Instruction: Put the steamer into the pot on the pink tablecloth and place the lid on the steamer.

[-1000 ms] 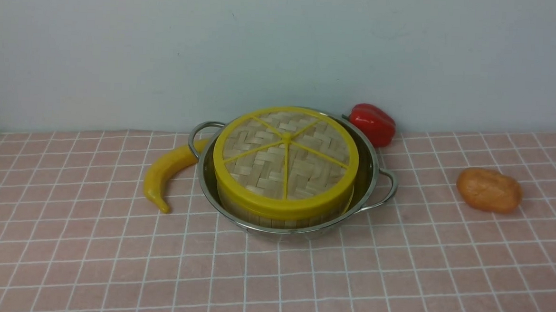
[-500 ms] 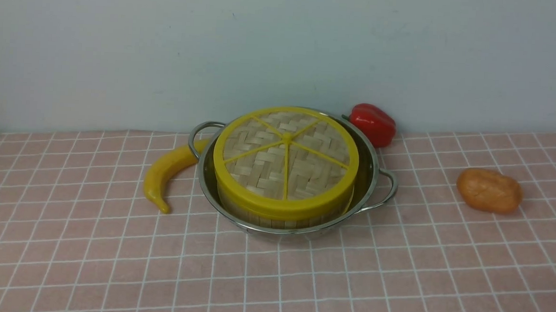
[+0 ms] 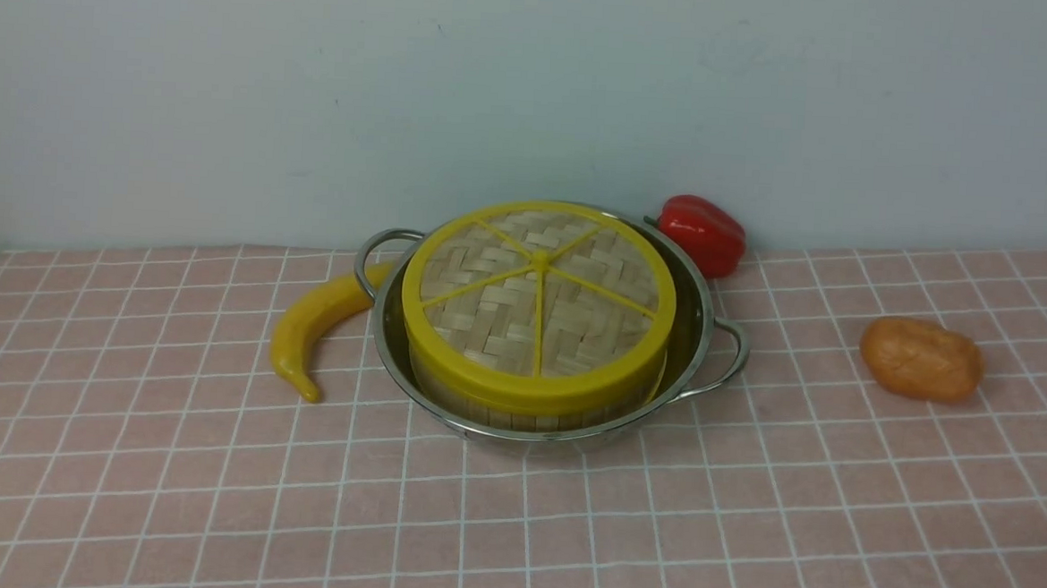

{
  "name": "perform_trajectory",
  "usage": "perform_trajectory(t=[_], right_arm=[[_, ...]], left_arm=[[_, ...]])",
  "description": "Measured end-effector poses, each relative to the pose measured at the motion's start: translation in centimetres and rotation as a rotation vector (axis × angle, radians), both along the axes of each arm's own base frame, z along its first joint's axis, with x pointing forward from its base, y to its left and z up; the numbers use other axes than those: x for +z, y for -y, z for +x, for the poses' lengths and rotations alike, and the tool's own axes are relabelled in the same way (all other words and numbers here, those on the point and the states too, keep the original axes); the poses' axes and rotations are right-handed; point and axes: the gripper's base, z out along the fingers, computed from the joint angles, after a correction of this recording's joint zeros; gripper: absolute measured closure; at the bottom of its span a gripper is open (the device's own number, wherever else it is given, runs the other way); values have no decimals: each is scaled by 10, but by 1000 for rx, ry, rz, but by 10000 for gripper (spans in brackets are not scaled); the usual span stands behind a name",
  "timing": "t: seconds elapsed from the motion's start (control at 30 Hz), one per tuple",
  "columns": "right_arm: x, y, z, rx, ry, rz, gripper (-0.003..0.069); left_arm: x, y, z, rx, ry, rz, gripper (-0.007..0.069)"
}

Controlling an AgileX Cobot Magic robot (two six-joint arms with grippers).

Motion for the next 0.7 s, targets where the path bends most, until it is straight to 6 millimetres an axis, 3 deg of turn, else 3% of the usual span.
perform_trajectory(t=[0.7], right_arm=[[0,0,0,0,0,0,419]], left_arm=[[0,0,0,0,0,0,382]])
